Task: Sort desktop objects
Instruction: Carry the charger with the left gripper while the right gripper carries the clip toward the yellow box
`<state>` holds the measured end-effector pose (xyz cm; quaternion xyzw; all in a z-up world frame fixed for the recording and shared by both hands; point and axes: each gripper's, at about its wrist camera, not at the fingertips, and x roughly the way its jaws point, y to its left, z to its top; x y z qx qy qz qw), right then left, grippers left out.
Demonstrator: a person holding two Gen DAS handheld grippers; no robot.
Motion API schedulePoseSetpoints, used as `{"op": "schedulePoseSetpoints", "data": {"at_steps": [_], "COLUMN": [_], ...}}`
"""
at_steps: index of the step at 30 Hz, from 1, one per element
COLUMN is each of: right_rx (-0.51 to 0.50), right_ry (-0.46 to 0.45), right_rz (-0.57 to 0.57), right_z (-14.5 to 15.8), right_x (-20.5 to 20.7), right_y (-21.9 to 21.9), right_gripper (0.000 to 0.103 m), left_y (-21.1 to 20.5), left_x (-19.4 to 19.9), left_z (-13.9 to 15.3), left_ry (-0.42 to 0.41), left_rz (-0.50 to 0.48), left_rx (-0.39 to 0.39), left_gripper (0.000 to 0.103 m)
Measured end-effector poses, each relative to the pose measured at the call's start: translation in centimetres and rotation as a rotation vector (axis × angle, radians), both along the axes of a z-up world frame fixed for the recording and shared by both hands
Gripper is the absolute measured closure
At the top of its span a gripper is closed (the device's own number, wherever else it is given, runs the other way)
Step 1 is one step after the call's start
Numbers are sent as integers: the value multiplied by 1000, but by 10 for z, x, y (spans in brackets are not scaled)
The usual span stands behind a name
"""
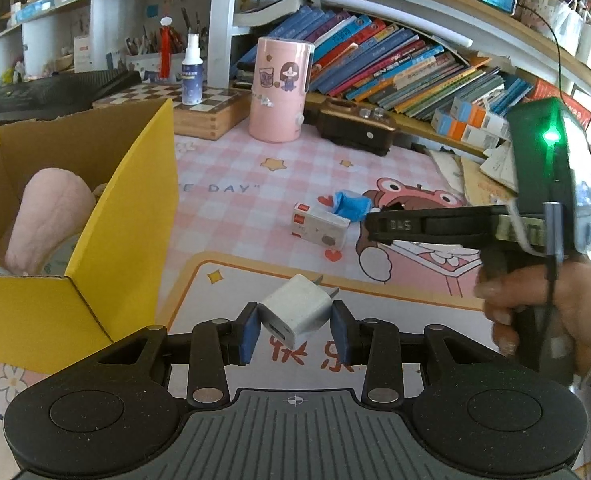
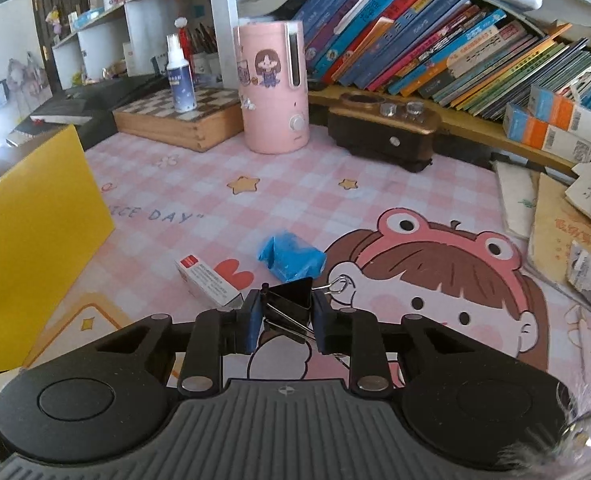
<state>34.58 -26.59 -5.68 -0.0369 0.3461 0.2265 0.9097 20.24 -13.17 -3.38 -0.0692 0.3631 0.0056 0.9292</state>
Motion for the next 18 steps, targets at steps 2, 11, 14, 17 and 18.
{"op": "schedulePoseSetpoints", "data": {"at_steps": [2,11,14,17,18], "right_rx": [7,55,78,91,93], "right_ry": [-2,33,40,45,48], "right_rz": [-2,-9,-20,-38,-42], "right_z": [6,36,46,53,55], "right_x": [-7,-52,-69,-84,-90], "right_y": [-5,-29,-30,-30,-29], "right_gripper": [79,79,79,79,79], "left_y": [1,11,15,19,20], "left_x": [-2,-18,-24,-32,-35], "left_z": [2,25,29,32,33], "left_ry": [-7,-71,-86,-104,-110], "left_rz": [-3,-19,-34,-55,-64], "left_rx": [-4,-60,-71,-77,-75], "left_gripper": [66,66,66,66,66]}}
